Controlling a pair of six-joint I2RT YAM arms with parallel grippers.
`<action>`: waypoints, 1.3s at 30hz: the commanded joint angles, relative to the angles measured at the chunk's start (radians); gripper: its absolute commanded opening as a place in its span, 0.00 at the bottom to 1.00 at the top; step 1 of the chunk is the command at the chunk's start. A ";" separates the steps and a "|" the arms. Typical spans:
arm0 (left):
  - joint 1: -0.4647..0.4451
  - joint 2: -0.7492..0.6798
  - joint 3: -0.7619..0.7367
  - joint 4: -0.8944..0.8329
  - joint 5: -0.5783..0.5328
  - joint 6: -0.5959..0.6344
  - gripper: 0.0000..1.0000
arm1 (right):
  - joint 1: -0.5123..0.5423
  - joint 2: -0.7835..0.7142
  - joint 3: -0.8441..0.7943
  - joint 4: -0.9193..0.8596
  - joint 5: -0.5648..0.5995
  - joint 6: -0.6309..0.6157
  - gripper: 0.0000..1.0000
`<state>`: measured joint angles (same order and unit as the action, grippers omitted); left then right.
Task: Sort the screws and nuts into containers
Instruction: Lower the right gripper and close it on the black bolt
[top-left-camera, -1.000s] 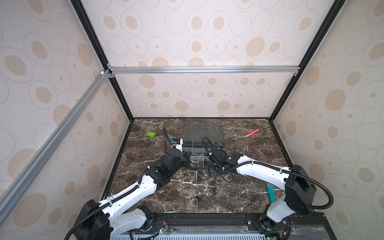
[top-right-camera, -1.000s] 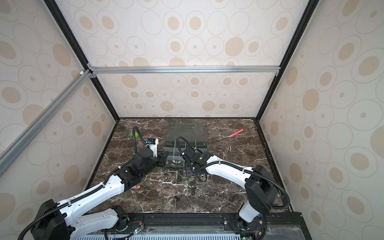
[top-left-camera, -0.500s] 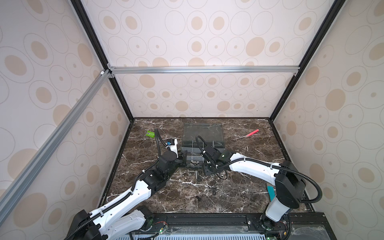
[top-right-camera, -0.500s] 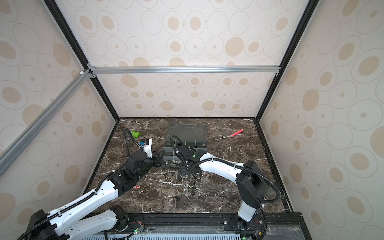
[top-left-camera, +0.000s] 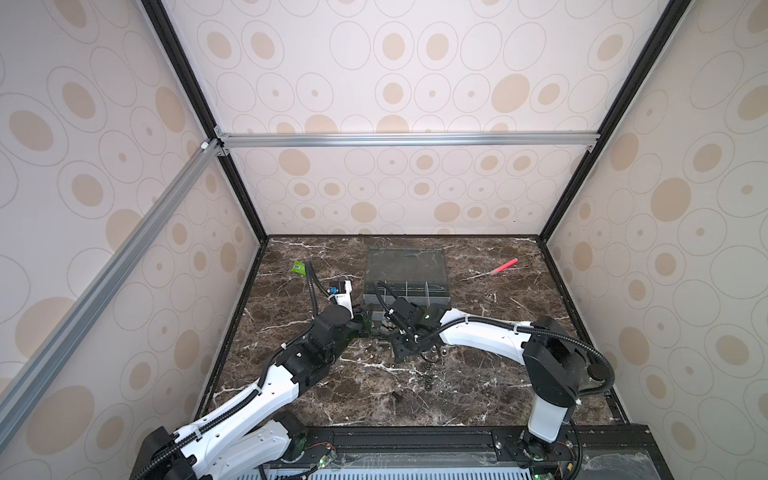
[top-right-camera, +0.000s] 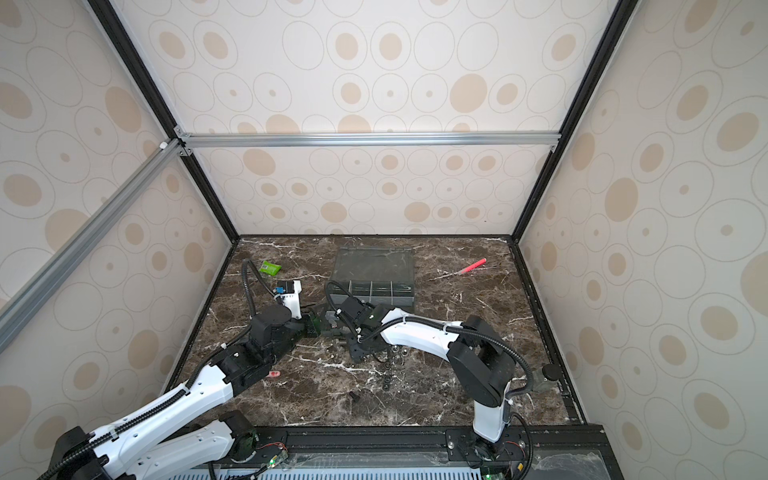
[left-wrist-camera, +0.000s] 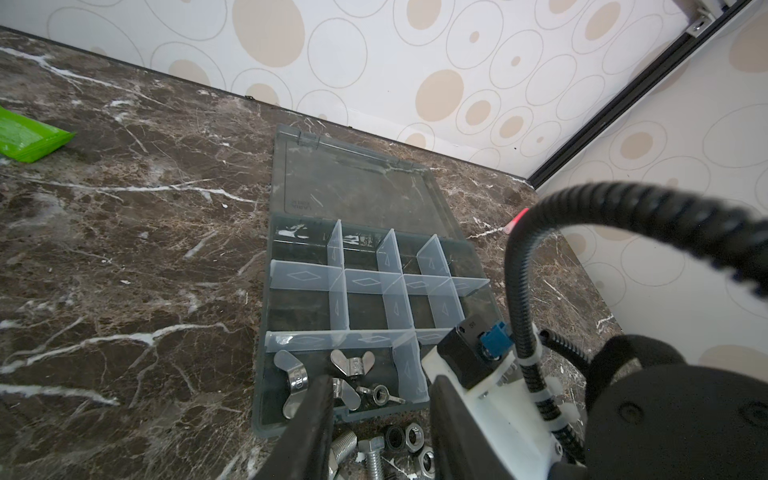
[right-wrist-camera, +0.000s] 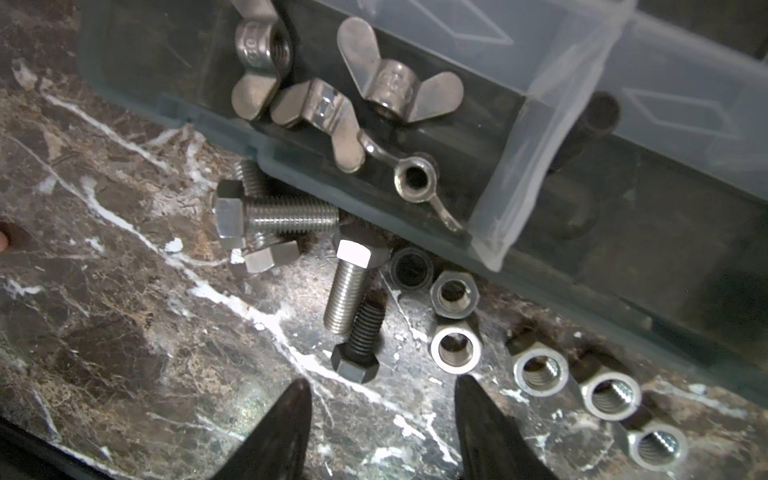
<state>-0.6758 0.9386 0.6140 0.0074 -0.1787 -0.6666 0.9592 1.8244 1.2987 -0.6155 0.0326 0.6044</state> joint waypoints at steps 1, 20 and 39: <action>0.007 -0.017 -0.002 -0.004 -0.002 -0.027 0.39 | 0.011 0.025 0.016 -0.015 0.001 0.009 0.58; 0.007 -0.040 -0.026 -0.012 -0.010 -0.023 0.40 | 0.027 0.063 -0.025 0.033 -0.011 0.065 0.57; 0.007 -0.062 -0.046 -0.022 -0.010 -0.032 0.40 | 0.027 0.070 -0.041 0.009 0.020 0.062 0.52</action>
<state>-0.6750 0.8909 0.5652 0.0055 -0.1783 -0.6846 0.9821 1.8797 1.2621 -0.5770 0.0284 0.6643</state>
